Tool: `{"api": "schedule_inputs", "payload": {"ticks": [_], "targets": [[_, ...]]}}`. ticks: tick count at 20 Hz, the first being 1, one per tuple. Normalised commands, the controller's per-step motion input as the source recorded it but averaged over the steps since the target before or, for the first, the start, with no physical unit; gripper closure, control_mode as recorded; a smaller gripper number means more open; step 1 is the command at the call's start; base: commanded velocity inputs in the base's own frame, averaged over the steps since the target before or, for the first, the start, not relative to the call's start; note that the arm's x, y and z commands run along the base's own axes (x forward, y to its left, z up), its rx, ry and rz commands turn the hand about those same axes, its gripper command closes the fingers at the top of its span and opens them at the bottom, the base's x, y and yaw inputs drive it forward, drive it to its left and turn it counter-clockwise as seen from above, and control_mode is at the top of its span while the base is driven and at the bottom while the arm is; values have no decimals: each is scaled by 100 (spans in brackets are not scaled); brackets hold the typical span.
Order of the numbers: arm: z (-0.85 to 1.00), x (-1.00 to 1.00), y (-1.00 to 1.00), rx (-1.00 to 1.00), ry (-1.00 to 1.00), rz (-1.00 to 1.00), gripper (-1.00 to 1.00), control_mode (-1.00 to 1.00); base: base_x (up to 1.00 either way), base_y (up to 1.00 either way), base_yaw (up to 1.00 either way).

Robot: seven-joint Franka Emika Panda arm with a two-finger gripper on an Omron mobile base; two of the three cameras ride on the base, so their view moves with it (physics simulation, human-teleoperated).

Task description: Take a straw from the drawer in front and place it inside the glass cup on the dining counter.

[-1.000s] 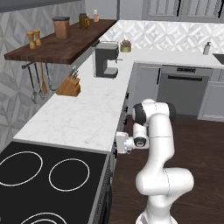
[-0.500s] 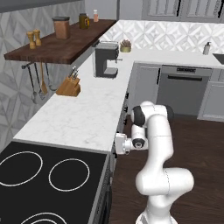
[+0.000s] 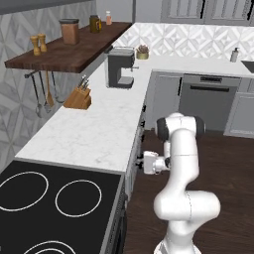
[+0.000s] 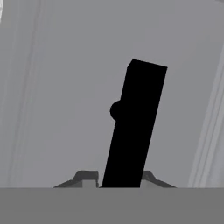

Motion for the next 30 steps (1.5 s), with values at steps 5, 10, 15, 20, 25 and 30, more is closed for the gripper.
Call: {"api": "schedule_inputs", "payload": {"ticks": [5,10,15,20,25,30], "targets": [[1,-57,-100,0,-4,0,100,-100,0,0,0],[1,-56,-100,0,-2,0,100,-100,0,0,0],[0,-41,-100,0,0,0,100,-100,0,0,0],[4,-26,-77,0,0,-1,-100,-100,0,0,0],[65,-42,-25,-15,-7,-9,-100,-100,0,0,0],[65,-31,-6,-37,-1,-13,-100,-100,0,0,0]]}}
